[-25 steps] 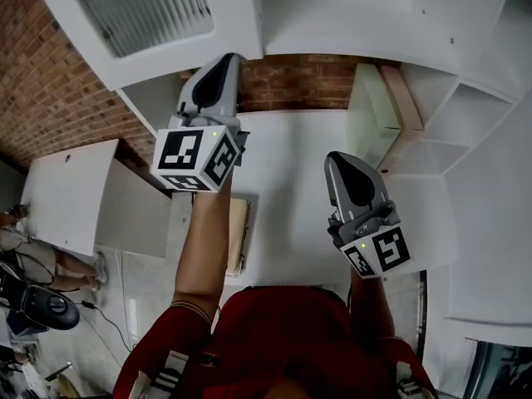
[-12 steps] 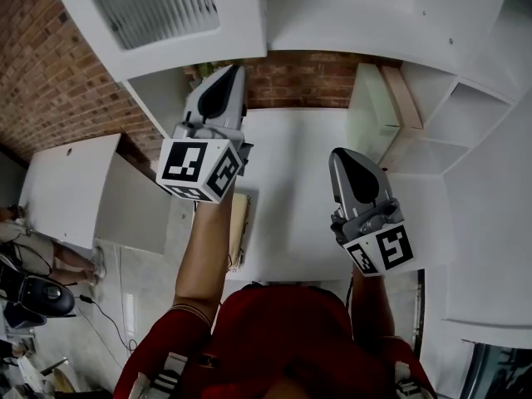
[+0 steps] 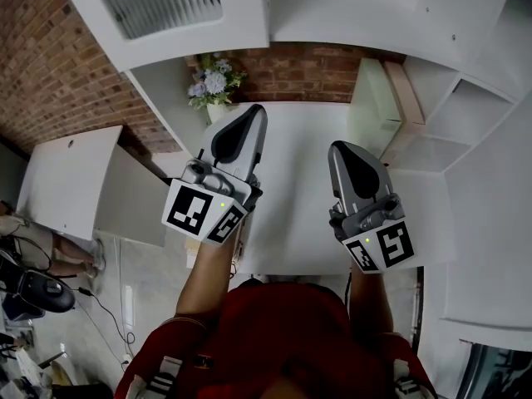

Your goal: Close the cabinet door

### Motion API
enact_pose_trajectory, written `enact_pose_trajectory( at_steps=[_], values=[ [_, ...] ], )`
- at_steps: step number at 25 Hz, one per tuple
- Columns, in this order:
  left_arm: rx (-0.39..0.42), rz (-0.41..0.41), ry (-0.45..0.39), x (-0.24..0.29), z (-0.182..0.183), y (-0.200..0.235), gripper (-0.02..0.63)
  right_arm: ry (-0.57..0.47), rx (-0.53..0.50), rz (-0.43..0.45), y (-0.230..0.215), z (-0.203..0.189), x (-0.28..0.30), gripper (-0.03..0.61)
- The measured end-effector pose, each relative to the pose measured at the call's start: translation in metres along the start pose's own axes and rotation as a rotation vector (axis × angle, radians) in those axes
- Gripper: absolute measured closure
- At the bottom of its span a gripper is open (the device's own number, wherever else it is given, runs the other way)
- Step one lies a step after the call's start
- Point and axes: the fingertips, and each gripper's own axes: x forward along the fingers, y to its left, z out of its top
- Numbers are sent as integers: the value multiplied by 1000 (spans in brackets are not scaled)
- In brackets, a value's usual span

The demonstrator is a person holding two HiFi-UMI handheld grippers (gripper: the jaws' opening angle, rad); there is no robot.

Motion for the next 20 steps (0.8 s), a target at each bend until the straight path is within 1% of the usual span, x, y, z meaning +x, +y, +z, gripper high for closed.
enact_pose_trajectory(
  at_steps=[7, 20],
  values=[
    [-17, -57, 11, -19, -8, -25, 612, 2, 6, 19, 9, -2, -2, 565],
    [-23, -93, 11, -32, -10, -36, 612, -10, -7, 29, 22, 0, -3, 566]
  ],
)
